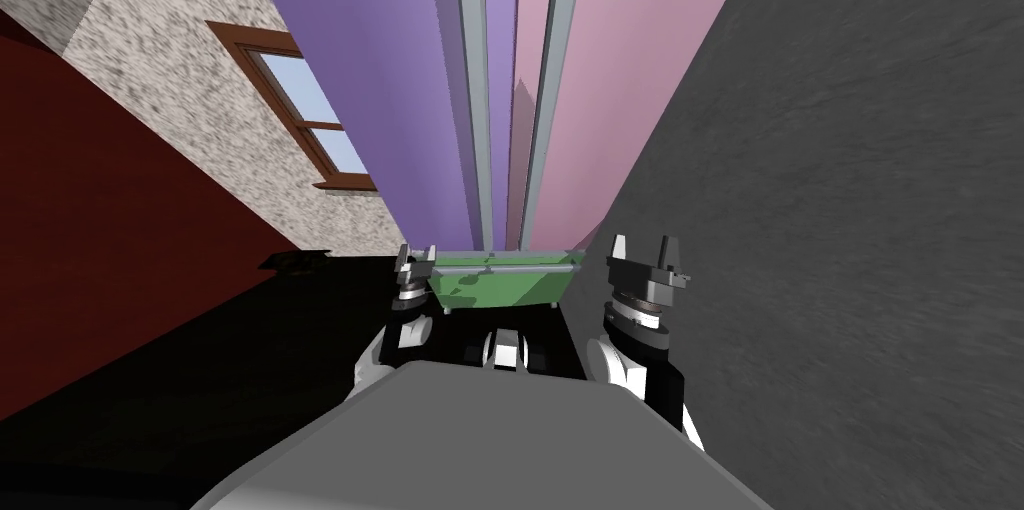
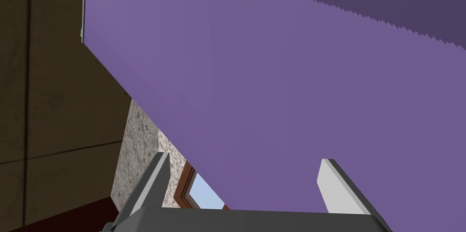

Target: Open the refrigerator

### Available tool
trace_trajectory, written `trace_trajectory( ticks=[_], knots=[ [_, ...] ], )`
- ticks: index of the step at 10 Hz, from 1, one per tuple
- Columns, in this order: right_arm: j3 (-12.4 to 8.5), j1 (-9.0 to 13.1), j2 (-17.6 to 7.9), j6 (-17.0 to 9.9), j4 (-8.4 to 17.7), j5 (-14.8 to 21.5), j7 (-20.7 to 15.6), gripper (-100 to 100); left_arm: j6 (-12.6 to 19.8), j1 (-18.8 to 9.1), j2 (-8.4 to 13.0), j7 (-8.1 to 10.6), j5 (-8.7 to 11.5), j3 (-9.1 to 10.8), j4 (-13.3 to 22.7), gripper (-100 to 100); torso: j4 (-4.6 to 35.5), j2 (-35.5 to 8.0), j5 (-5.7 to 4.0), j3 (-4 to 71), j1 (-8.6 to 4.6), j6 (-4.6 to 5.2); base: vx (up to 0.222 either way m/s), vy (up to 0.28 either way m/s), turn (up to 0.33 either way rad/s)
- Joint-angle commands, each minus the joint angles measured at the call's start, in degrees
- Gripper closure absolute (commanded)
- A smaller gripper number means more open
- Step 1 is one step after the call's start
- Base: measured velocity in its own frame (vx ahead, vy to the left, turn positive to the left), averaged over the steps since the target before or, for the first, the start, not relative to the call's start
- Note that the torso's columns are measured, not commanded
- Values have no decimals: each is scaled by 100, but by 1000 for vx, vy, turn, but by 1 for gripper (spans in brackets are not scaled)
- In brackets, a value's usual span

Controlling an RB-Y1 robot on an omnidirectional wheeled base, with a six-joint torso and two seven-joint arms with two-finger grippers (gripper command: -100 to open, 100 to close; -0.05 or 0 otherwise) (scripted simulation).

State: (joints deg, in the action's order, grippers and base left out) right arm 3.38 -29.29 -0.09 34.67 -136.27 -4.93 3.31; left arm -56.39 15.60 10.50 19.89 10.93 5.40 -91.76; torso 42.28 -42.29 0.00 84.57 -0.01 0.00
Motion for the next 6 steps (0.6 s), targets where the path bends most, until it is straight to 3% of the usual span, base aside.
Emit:
trace_trajectory(
  ticks=[1, 6],
  knots=[
    [0, 0, 0, 0, 0, 0, 0, 0, -214, -117, -36, 73, 106, 25, 376, -100, 1, 0, -1, -1, -5, 0, 36, -50, 11],
    [0, 0, 0, 0, 0, 0, 0, 0, -834, -417, -70, 321, 385, 100, 1206, -100, 0, 0, 0, 0, 1, 0, 47, -58, 19]
  ],
)
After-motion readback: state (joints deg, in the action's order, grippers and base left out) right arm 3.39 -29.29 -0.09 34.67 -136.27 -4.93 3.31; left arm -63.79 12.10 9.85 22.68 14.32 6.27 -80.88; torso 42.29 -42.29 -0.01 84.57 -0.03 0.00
